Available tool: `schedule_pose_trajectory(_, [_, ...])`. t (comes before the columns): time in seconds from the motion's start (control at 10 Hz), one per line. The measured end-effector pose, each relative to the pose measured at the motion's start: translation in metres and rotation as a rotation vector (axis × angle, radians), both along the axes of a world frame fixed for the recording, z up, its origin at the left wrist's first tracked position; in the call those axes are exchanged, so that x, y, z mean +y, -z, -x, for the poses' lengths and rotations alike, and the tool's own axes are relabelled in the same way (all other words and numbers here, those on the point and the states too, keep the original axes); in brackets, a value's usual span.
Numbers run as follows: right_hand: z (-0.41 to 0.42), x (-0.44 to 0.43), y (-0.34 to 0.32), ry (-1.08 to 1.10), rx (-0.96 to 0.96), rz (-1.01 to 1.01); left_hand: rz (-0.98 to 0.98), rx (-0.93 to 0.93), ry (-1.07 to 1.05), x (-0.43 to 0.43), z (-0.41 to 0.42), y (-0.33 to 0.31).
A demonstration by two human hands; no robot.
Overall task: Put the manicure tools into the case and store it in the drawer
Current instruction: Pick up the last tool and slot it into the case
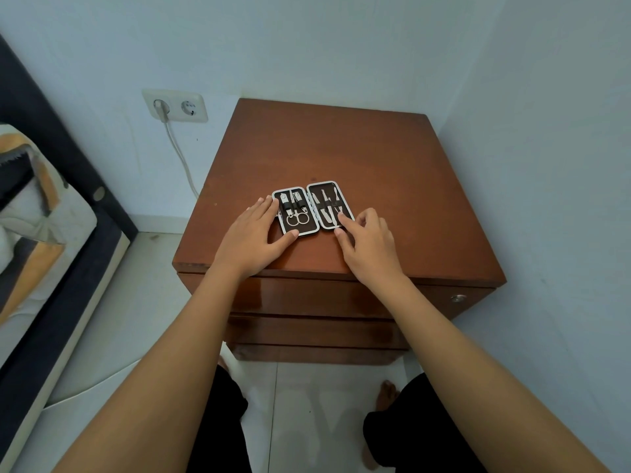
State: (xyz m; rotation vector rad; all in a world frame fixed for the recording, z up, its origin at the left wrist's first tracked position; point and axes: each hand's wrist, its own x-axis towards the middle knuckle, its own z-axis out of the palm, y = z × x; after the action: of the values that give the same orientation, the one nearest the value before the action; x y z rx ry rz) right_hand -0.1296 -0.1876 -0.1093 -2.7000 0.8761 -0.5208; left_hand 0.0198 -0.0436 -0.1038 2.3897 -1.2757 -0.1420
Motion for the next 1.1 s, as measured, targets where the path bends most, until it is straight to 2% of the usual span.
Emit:
schedule_pose_trajectory(0.1, [-0.005, 0.0, -0.003, 0.004, 0.094, 0.003, 0.0, 0.003, -0.001, 0.0, 0.0, 0.0])
schedule_pose_trajectory(0.2, [-0.004, -0.001, -0.004, -0.004, 0.034, -0.064, 0.006, 0.018, -0.005, 0.0, 0.0, 0.0])
schedule_pose_trajectory(0.3, [0.0, -0.002, -0.007, 0.063, -0.221, -0.31, 0.025, 0.058, -0.013, -0.001, -0.001, -0.002])
schedule_pose_trajectory(0.4, [-0.007, -0.01, -0.015, 0.157, -0.182, -0.389, 0.034, 0.111, -0.029, -0.003, -0.003, -0.005])
schedule_pose_trajectory(0.6, [-0.029, -0.021, -0.033, 0.226, 0.062, -0.421, -0.07, 0.109, -0.034, -0.011, -0.014, -0.009])
schedule_pose_trajectory(0.7, [-0.034, -0.018, -0.037, 0.229, 0.169, -0.377, -0.138, 0.115, -0.024, -0.018, -0.02, -0.015])
schedule_pose_trajectory(0.9, [-0.025, -0.031, -0.051, 0.293, 0.074, -0.31, -0.065, 0.078, 0.079, -0.018, 0.0, -0.015])
schedule_pose_trajectory(1.0, [-0.012, -0.037, -0.06, 0.142, -0.109, -0.208, 0.056, 0.191, 0.091, -0.022, 0.02, -0.005])
schedule_pose_trajectory(1.1, [0.0, -0.033, -0.06, -0.039, -0.212, -0.108, 0.177, 0.216, -0.013, -0.032, 0.034, 0.001])
